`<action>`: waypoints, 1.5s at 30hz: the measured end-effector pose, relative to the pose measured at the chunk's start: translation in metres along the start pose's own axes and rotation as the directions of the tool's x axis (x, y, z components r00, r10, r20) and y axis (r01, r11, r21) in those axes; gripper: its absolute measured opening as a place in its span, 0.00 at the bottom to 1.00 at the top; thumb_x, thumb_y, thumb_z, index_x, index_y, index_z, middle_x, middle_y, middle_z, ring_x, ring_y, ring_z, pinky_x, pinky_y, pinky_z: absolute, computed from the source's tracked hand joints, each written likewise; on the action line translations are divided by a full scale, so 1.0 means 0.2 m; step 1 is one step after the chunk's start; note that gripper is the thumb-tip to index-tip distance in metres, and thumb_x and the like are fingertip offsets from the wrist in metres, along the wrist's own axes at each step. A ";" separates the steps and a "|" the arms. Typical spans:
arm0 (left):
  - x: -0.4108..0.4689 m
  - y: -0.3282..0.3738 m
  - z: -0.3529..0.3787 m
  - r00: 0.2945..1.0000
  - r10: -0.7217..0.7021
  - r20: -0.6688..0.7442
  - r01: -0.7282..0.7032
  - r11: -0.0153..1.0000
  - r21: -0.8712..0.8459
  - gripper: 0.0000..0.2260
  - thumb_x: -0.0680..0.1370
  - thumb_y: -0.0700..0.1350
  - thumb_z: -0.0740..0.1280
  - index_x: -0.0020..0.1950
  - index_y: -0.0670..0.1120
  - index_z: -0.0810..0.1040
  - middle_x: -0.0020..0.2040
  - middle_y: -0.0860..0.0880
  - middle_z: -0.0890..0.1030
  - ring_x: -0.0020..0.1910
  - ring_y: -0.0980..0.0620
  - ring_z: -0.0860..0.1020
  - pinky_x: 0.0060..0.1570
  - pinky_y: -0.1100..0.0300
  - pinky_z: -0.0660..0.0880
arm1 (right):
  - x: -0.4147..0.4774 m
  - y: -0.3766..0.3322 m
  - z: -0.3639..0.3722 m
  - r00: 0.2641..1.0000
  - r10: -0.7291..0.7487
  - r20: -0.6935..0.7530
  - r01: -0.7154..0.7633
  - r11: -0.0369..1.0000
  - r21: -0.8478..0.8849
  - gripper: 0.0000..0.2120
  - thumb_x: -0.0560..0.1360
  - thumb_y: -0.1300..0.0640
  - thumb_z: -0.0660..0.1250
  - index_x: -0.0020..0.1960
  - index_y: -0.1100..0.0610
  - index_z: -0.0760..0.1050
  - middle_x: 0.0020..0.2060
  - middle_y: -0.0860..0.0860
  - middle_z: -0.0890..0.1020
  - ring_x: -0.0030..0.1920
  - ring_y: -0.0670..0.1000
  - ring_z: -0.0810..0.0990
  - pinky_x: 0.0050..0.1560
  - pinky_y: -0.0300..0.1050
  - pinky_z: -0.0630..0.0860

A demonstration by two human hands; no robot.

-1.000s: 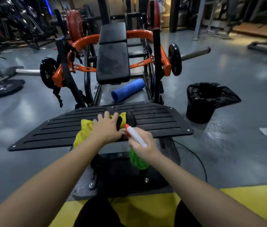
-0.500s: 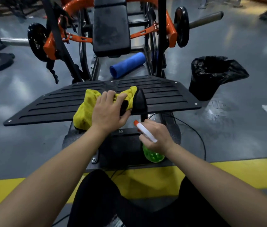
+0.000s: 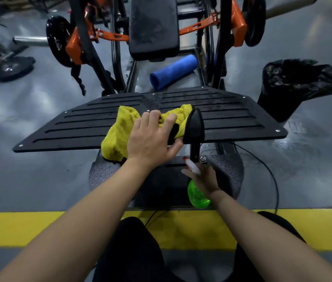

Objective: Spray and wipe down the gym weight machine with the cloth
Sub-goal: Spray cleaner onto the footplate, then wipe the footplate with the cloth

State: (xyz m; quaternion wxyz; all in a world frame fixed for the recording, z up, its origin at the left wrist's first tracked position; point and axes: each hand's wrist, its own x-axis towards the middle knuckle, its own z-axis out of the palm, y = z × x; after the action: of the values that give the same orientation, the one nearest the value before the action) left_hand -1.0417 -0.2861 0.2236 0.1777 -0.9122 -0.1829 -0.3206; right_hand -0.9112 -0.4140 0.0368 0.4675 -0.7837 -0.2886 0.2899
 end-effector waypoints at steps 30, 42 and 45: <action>0.18 -0.01 -0.16 0.897 -0.188 0.400 0.269 0.950 -0.156 0.25 0.76 0.65 0.60 0.64 0.48 0.73 0.52 0.44 0.78 0.54 0.41 0.77 0.46 0.50 0.71 | -0.32 -0.80 -0.21 0.948 0.050 0.313 0.165 0.765 -0.622 0.21 0.84 0.52 0.60 0.74 0.58 0.71 0.71 0.59 0.75 0.70 0.60 0.74 0.65 0.46 0.70; 0.57 0.00 -0.47 0.460 -0.172 0.871 0.852 0.360 -0.379 0.20 0.81 0.57 0.66 0.64 0.42 0.79 0.54 0.45 0.83 0.51 0.45 0.82 0.49 0.55 0.78 | -0.43 -1.27 -0.70 0.959 -0.273 0.074 0.280 0.953 -0.114 0.42 0.69 0.29 0.71 0.75 0.46 0.59 0.75 0.50 0.67 0.72 0.49 0.70 0.72 0.54 0.70; 0.65 0.06 -0.58 0.453 0.006 0.892 0.876 -0.191 -0.443 0.23 0.83 0.60 0.63 0.64 0.43 0.82 0.55 0.43 0.86 0.53 0.43 0.85 0.54 0.50 0.81 | -0.43 -1.28 -0.69 0.948 -0.299 0.110 0.303 0.953 -0.020 0.62 0.61 0.27 0.76 0.80 0.40 0.40 0.81 0.47 0.50 0.79 0.50 0.58 0.78 0.53 0.61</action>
State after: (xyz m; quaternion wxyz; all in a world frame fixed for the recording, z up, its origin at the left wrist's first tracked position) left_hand -1.0020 -0.3189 0.3894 -0.6947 -0.6443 -0.3140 -0.0599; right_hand -0.9153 -0.4527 0.3372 0.4758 -0.7225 -0.4344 0.2509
